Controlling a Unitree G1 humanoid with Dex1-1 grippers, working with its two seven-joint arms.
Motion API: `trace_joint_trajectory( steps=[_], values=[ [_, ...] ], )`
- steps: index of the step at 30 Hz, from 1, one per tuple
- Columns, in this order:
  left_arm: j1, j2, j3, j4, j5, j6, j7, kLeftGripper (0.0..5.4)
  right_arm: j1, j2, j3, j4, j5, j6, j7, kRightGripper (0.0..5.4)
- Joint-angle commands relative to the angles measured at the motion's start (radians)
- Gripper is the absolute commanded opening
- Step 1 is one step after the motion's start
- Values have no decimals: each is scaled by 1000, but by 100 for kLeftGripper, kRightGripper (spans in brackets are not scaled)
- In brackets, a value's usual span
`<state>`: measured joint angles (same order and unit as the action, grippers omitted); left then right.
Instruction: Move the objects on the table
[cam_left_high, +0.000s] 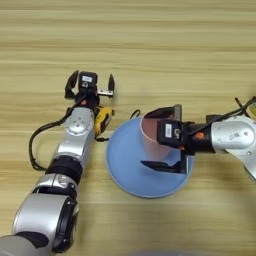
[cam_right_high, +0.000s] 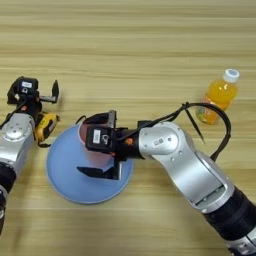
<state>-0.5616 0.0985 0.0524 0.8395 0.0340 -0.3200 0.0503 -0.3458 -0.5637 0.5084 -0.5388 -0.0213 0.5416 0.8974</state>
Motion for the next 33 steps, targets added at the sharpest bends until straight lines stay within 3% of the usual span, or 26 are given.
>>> trace_joint_trajectory(
  steps=[1, 8, 19, 27, 33],
  values=[
    [-12, 0, -2, -9, 6, 14, 2, 540, -12, -14, -31, -42, 24, 32, 6, 539],
    [-13, -1, -2, -8, 6, 13, 3, 540, -16, -1, -119, -89, 87, 57, -19, 539],
    [-11, 0, -2, -10, 7, 13, 3, 540, -7, 57, -373, -22, 204, 32, -153, 539],
    [-12, 4, 0, -8, 5, 12, -1, 540, 60, 54, -543, 104, 193, -48, -284, 539],
    [-14, 8, 2, -3, 4, 11, -4, 540, 133, 57, -624, 160, 206, -85, -340, 539]
  ],
)
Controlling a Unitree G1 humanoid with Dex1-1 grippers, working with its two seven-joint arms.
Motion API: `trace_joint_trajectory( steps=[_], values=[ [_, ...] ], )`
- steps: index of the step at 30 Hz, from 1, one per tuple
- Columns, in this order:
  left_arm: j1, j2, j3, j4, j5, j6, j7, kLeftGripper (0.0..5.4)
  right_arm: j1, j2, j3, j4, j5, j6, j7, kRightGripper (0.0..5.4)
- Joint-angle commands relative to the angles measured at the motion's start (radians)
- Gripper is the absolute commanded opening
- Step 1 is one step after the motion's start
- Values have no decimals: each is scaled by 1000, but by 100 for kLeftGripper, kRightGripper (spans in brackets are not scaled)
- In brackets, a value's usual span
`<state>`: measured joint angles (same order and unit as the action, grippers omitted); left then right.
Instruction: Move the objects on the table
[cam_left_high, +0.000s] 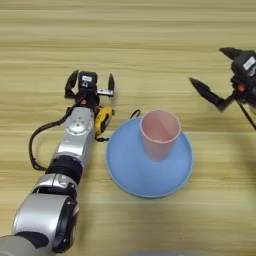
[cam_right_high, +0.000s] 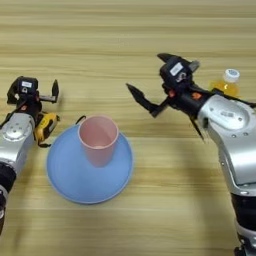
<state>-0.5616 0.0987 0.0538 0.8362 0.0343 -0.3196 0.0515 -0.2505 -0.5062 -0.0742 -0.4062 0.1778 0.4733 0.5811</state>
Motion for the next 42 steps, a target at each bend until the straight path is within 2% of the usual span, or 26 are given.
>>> trace_joint_trajectory(
  steps=[1, 6, 12, 29, 37, 42],
  values=[
    [-14, 8, 1, 0, 4, 10, -6, 540, 52, 1, -54, 41, 9, -18, -33, 539],
    [-17, 11, 3, 7, 3, 8, -7, 540, 103, 21, -97, 137, 11, -29, -85, 539],
    [-19, 16, 10, 15, 0, 2, -9, 540, 147, 48, -88, 235, 5, -45, -120, 539],
    [-25, 25, 23, 31, -1, -8, -16, 540, 139, 83, -81, 380, -11, -37, -203, 539],
    [-25, 26, 22, 32, -2, -9, -17, 540, 117, 104, -109, 460, 19, -10, -221, 539],
    [-24, 23, 20, 28, 0, -7, -14, 540, 113, 104, -124, 468, 47, 26, -221, 539]
  ],
)
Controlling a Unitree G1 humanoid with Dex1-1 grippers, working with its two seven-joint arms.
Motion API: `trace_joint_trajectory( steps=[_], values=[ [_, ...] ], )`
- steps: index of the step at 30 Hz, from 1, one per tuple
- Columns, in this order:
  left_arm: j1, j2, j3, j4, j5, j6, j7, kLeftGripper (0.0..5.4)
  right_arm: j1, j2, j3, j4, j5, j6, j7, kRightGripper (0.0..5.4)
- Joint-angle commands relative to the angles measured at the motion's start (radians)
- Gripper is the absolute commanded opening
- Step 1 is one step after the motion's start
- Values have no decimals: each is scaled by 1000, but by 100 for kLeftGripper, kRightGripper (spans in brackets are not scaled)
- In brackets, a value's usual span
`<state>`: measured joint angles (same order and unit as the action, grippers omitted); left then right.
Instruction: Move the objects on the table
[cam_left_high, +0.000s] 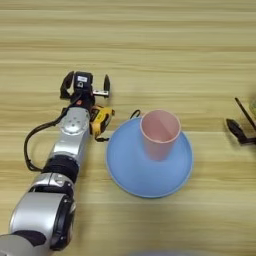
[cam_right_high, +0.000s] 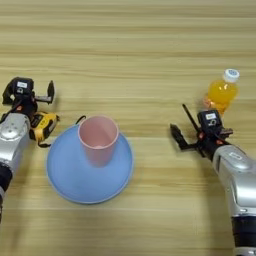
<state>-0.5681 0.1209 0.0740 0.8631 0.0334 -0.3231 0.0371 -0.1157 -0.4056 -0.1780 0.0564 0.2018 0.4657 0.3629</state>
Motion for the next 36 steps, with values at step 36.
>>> trace_joint_trajectory(
  steps=[36],
  values=[
    [-12, -8, -5, -14, 6, 2, 8, 540, -46, 3, -20, 158, 21, 35, 13, 518]
  ],
)
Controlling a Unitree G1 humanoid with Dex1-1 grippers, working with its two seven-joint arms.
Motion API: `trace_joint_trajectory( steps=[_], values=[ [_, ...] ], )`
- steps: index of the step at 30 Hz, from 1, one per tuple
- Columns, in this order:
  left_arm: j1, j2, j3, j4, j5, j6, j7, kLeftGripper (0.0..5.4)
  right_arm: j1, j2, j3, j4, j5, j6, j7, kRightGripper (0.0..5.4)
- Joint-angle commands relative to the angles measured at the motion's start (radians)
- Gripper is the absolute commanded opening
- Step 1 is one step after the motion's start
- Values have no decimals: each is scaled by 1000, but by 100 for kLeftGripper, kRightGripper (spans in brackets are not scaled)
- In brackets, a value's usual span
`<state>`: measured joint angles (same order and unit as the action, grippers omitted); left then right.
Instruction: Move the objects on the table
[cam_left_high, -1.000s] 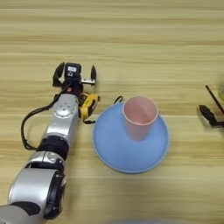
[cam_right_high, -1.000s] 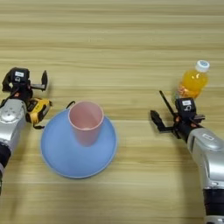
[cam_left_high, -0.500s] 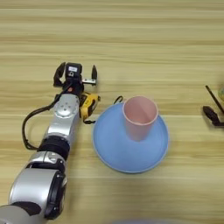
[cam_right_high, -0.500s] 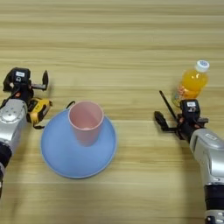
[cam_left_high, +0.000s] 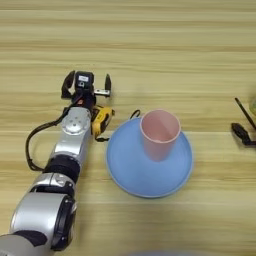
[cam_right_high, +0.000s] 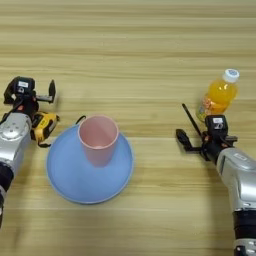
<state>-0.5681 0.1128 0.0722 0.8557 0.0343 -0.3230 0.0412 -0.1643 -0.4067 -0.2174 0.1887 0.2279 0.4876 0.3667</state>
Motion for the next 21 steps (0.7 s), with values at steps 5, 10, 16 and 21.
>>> trace_joint_trajectory(
  steps=[5, 10, 16, 21],
  values=[
    [-12, 0, -4, -7, 5, 1, 4, 540, 1, 4, 27, 47, -8, 3, 10, 466],
    [-12, 0, -4, -7, 5, 1, 5, 540, -1, 6, 35, 59, -11, -2, 13, 405],
    [-13, -1, -4, -7, 5, 1, 5, 540, -3, 6, 39, 63, -10, -3, 16, 336],
    [-13, -1, -4, -6, 5, 0, 6, 540, -3, 6, 39, 66, -10, -4, 15, 281]
  ],
)
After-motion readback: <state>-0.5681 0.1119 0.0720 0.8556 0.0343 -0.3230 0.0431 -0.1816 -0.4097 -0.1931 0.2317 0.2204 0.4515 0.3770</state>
